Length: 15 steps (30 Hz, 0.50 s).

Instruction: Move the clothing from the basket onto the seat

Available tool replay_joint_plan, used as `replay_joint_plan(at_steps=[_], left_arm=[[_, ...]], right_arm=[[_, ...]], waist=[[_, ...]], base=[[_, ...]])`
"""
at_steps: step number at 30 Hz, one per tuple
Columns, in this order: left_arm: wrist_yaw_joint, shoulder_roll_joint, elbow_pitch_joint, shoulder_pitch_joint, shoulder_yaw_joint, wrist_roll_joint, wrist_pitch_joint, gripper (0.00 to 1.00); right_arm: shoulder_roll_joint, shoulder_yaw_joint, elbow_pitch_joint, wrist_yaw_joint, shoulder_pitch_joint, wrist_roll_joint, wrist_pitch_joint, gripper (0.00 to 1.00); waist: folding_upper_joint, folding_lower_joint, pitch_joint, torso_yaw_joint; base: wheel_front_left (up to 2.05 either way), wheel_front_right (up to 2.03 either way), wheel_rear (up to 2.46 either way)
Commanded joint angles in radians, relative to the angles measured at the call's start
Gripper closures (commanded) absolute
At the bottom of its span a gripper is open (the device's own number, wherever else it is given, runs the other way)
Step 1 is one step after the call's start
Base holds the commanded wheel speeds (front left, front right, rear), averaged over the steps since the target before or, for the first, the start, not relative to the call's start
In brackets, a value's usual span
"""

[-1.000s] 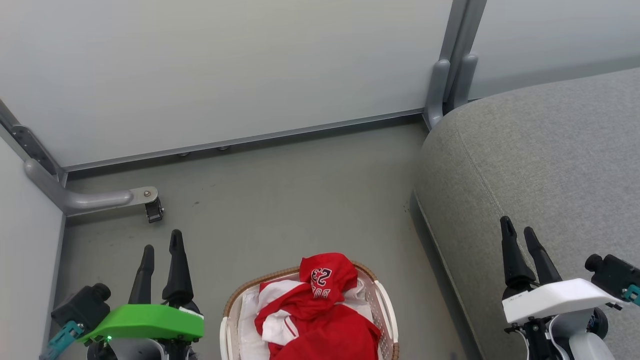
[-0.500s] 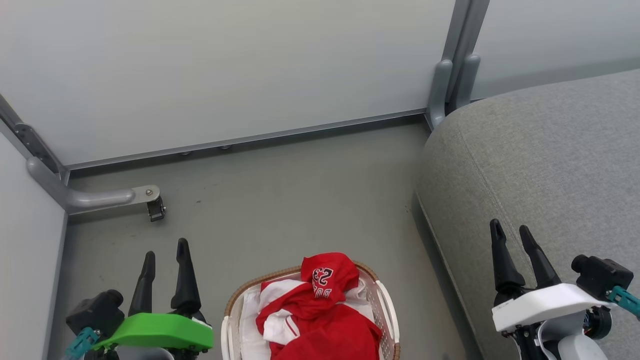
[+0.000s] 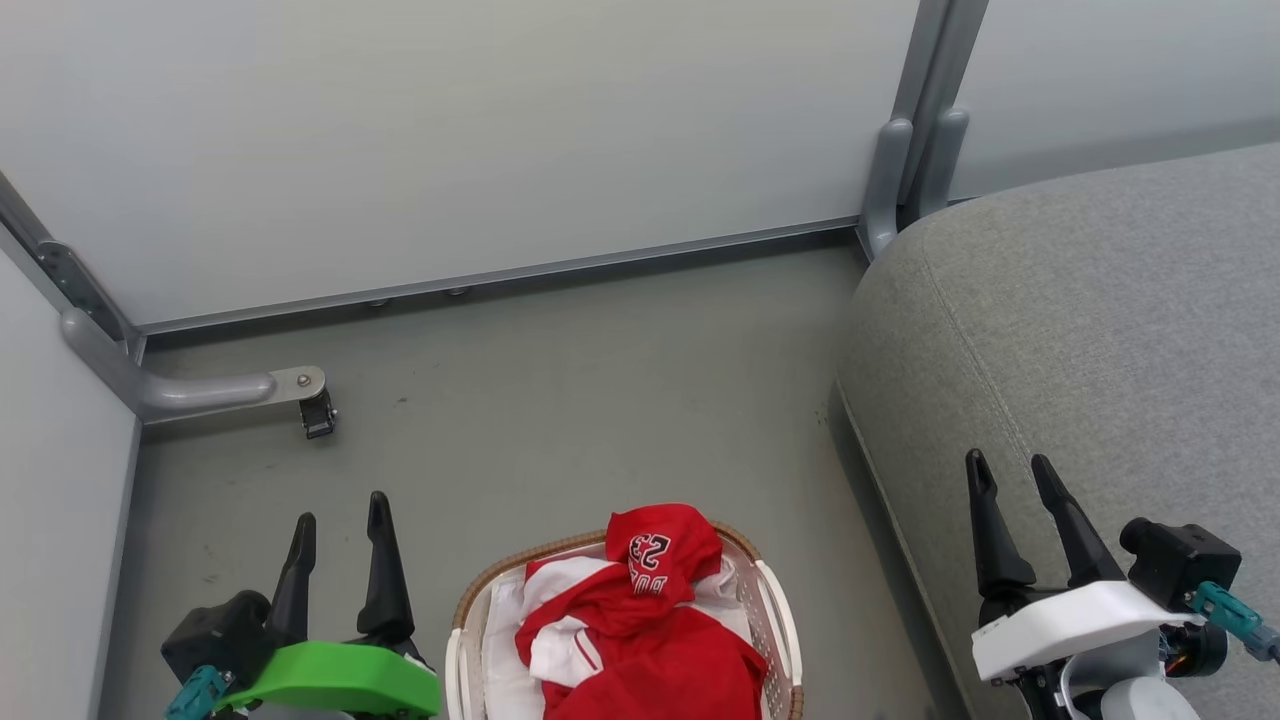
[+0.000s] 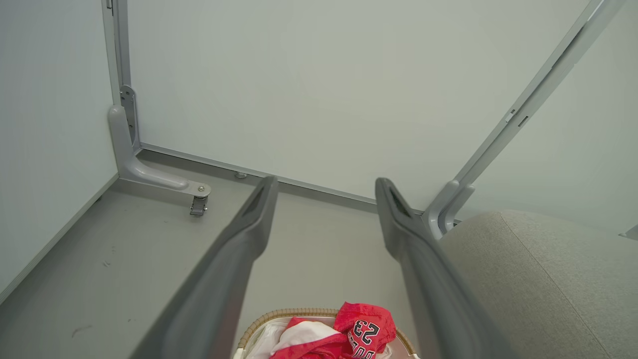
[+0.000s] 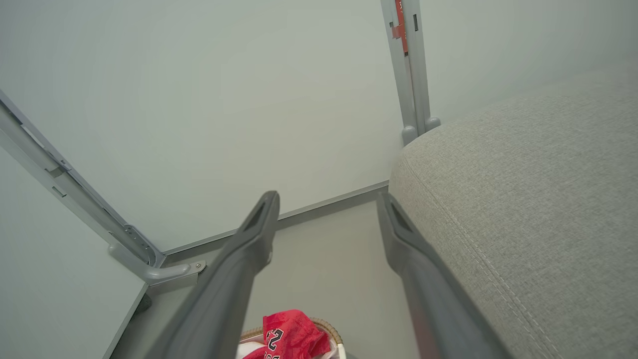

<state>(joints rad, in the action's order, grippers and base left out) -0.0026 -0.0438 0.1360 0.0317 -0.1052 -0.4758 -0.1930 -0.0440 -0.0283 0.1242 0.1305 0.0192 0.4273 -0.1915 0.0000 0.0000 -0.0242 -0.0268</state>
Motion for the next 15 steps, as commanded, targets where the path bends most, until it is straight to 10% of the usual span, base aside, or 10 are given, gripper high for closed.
replay_joint_plan(at_steps=[1,15], left_arm=[[0.005,-0.008,-0.004,0.011,-0.004,0.029,-0.008,0.0],[0.016,-0.009,0.003,0.02,-0.015,0.12,-0.037,0.0]], right_arm=[[-0.006,-0.002,-0.006,0.0,-0.005,-0.027,-0.009,0.0],[-0.007,-0.022,-0.012,0.0,-0.009,-0.141,-0.039,0.0]], waist=[[0.0,0.0,-0.001,-0.001],[0.0,0.0,-0.007,-0.007]], base=[[0.0,0.0,0.0],[0.0,0.0,0.0]])
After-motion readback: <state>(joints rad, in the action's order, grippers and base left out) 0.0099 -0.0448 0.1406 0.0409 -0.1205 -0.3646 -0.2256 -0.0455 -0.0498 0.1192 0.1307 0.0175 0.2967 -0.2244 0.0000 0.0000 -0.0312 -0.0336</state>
